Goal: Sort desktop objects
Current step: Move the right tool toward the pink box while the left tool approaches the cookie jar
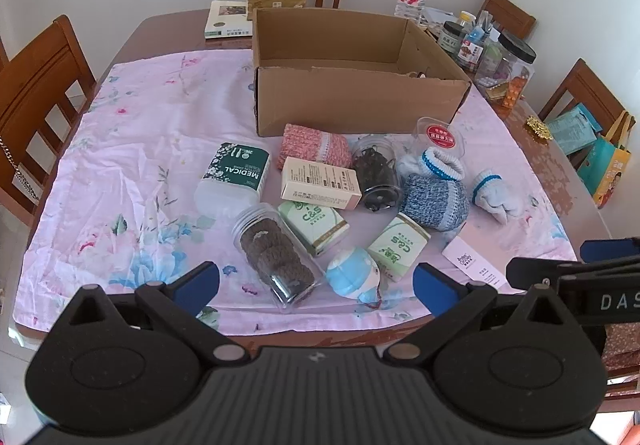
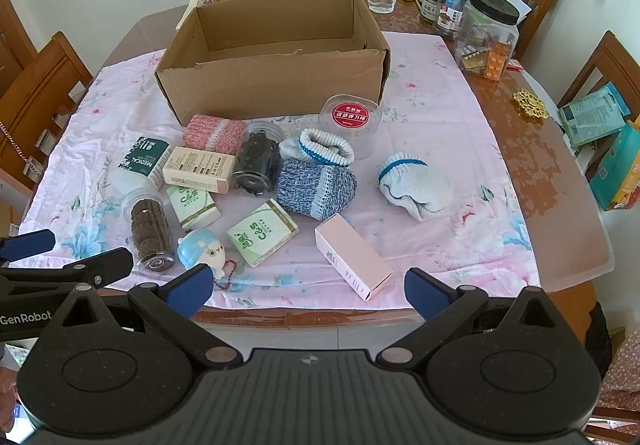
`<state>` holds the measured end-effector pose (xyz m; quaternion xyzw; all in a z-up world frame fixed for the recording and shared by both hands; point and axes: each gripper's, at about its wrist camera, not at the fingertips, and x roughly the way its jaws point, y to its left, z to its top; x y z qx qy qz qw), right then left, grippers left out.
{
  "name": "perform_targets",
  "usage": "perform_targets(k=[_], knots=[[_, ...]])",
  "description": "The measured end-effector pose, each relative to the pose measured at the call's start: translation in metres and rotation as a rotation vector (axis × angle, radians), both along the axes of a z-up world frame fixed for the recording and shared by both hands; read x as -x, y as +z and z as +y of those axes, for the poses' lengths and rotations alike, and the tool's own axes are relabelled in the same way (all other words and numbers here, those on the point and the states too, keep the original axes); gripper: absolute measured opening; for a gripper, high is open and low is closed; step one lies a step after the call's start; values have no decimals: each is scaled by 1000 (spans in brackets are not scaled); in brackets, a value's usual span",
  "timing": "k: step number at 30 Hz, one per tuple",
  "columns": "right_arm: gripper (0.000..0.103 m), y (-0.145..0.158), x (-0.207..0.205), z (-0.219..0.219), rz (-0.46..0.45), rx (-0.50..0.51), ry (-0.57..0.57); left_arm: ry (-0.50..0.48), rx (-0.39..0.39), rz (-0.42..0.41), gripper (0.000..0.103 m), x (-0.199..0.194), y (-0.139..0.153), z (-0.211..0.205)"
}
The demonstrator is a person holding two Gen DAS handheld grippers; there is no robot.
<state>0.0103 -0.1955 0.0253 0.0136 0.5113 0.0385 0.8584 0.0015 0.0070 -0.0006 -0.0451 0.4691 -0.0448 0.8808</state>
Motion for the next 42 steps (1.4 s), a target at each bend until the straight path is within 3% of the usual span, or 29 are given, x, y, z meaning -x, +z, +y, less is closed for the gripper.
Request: perform_targets(k=[30, 42], knots=[[103, -15, -7, 22, 1, 6, -91, -136, -25, -20, 102, -16, -14, 28], [103, -28, 3, 31, 3, 19, -138, -235, -61, -90, 102, -10, -37, 39]])
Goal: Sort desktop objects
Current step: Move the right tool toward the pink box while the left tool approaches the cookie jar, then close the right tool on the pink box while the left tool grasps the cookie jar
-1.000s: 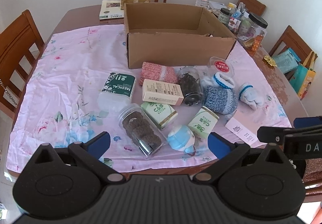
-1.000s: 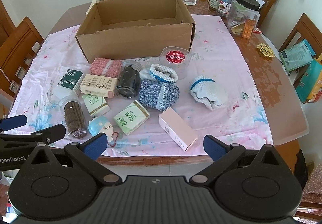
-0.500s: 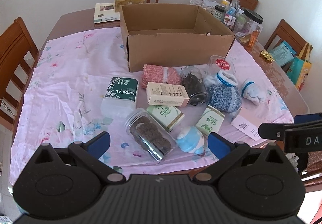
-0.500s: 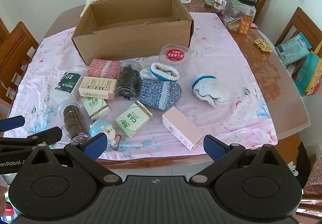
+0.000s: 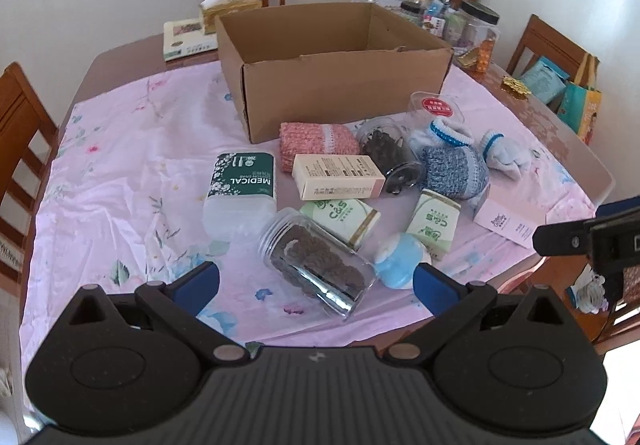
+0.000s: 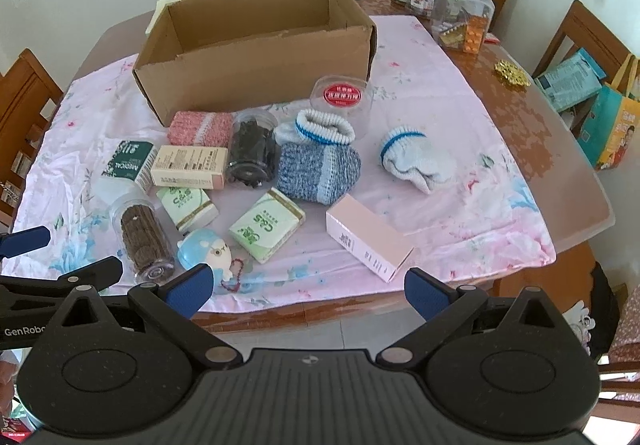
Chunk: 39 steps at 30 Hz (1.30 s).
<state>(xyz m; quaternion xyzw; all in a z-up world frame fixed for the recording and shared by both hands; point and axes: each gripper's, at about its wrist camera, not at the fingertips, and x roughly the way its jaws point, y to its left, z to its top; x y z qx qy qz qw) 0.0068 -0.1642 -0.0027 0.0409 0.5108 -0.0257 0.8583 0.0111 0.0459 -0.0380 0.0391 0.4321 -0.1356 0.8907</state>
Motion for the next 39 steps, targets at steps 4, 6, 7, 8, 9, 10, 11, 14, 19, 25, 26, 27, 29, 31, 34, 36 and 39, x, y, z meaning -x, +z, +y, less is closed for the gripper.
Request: perform_targets(k=[4, 6, 7, 8, 9, 10, 11, 14, 19, 25, 26, 27, 29, 31, 34, 36, 39], knots=[[103, -8, 3, -1, 6, -5, -1, -29, -47, 5, 102, 1, -9, -1], [103, -13, 4, -3, 11, -4, 1, -37, -60, 11, 102, 3, -13, -1], [103, -15, 3, -4, 13, -3, 1, -41, -61, 13, 102, 3, -15, -1], [103, -18, 3, -5, 15, -1, 1, -44, -58, 15, 102, 4, -17, 0], [103, -21, 2, -8, 19, 0, -3, -44, -56, 19, 102, 5, -19, 0], [103, -25, 1, -10, 23, -1, -10, -46, -54, 24, 102, 5, -21, 0], [103, -28, 0, -13, 29, -4, -18, -52, -52, 27, 102, 6, -24, 0], [103, -38, -4, -23, 41, -7, -37, -78, -63, 26, 102, 6, -30, -2], [103, -57, -14, -39, 70, -4, -65, -100, -98, 17, 102, -1, -37, -5], [103, -78, -23, -60, 113, 32, -108, -106, -127, 29, 102, -12, -44, -8], [103, -81, -24, -64, 118, 32, -112, -110, -129, 32, 102, -14, -45, -9], [103, -84, -26, -67, 125, 33, -116, -117, -130, 37, 102, -15, -45, -9], [103, -90, -31, -72, 141, 44, -119, -127, -132, 42, 102, -18, -46, -11], [103, -96, -36, -76, 151, 58, -121, -136, -138, 42, 102, -21, -47, -12], [103, -103, -43, -84, 173, 77, -120, -156, -154, 44, 102, -27, -49, -15], [103, -105, -48, -90, 183, 82, -123, -172, -171, 43, 102, -30, -49, -17], [103, -106, -56, -100, 186, 81, -131, -200, -192, 41, 102, -35, -50, -19]])
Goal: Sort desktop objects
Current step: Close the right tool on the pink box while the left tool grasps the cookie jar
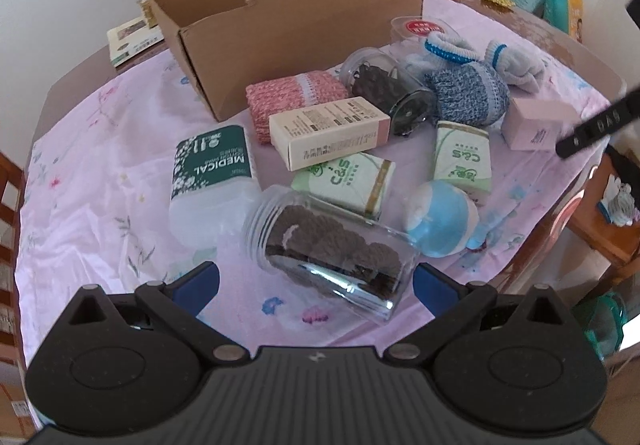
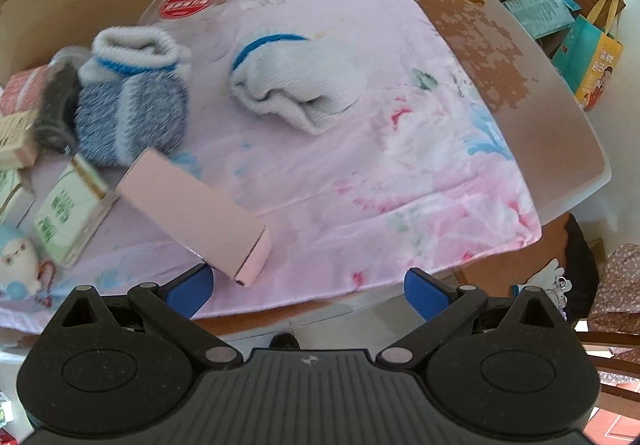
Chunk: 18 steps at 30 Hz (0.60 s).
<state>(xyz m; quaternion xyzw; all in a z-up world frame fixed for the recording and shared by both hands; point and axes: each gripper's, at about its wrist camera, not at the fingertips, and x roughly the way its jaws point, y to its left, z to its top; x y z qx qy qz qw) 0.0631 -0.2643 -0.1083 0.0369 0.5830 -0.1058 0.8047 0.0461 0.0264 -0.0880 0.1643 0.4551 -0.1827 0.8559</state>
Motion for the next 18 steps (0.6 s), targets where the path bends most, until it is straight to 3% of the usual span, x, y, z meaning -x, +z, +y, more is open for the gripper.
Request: perform_targets(k=[9, 18], knots=[[103, 3, -26, -15, -8, 7, 10, -103, -44, 9, 102, -16, -5, -6], [103, 6, -30, -12, -22, -22, 33, -154, 7, 39, 100, -23, -11, -8]])
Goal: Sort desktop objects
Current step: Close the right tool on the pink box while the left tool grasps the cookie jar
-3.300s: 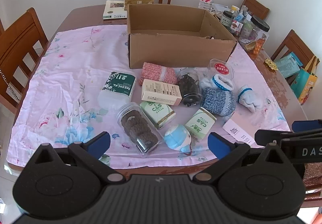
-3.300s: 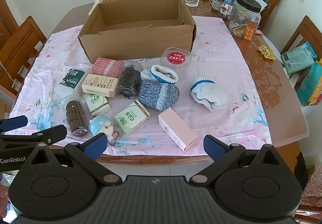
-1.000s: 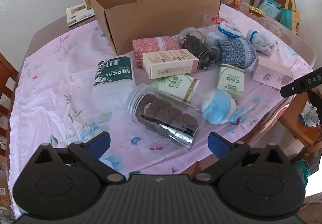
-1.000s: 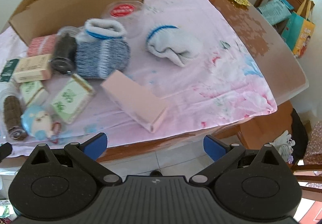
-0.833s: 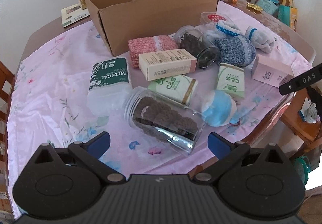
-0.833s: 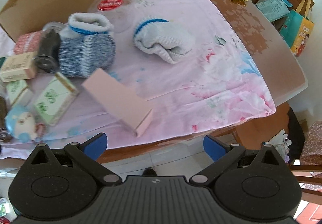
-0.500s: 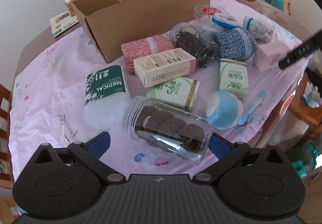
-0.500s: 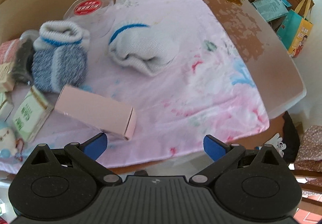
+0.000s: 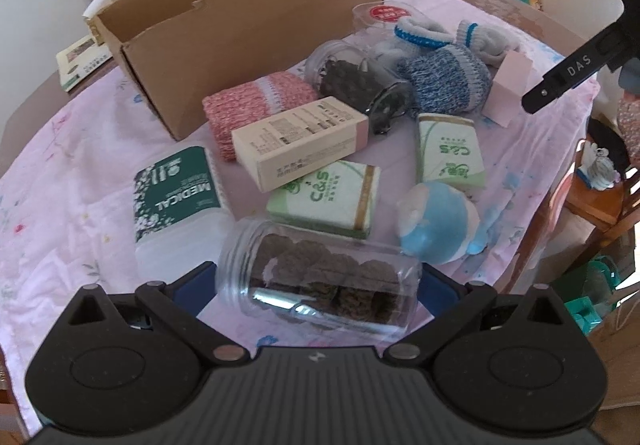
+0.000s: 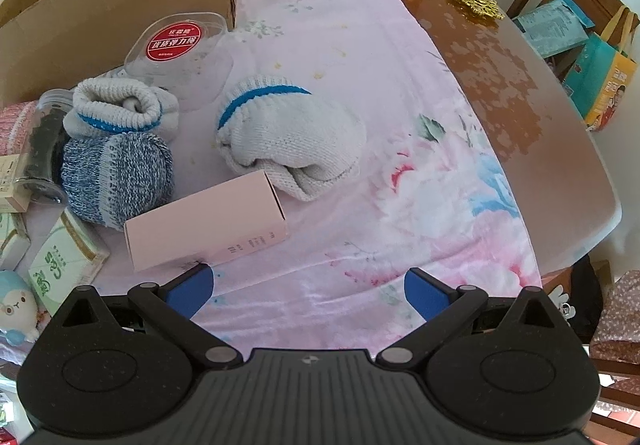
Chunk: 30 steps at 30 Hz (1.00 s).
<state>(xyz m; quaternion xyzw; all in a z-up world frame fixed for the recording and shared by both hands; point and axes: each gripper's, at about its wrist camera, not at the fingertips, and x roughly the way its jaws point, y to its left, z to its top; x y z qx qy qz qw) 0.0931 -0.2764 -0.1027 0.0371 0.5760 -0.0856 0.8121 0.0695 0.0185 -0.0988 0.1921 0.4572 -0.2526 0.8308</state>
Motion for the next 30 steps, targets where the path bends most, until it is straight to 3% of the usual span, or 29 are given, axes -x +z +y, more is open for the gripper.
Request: perform_targets(k=[16, 27, 30], knots=[[103, 16, 5, 21, -148, -104, 167, 9, 29, -12, 98, 0, 0, 2], [102, 6, -1, 32, -125, -82, 197, 20, 37, -16, 98, 3, 0, 1], [95, 6, 0, 34, -123, -69, 214, 24, 43, -14, 98, 3, 2, 2]])
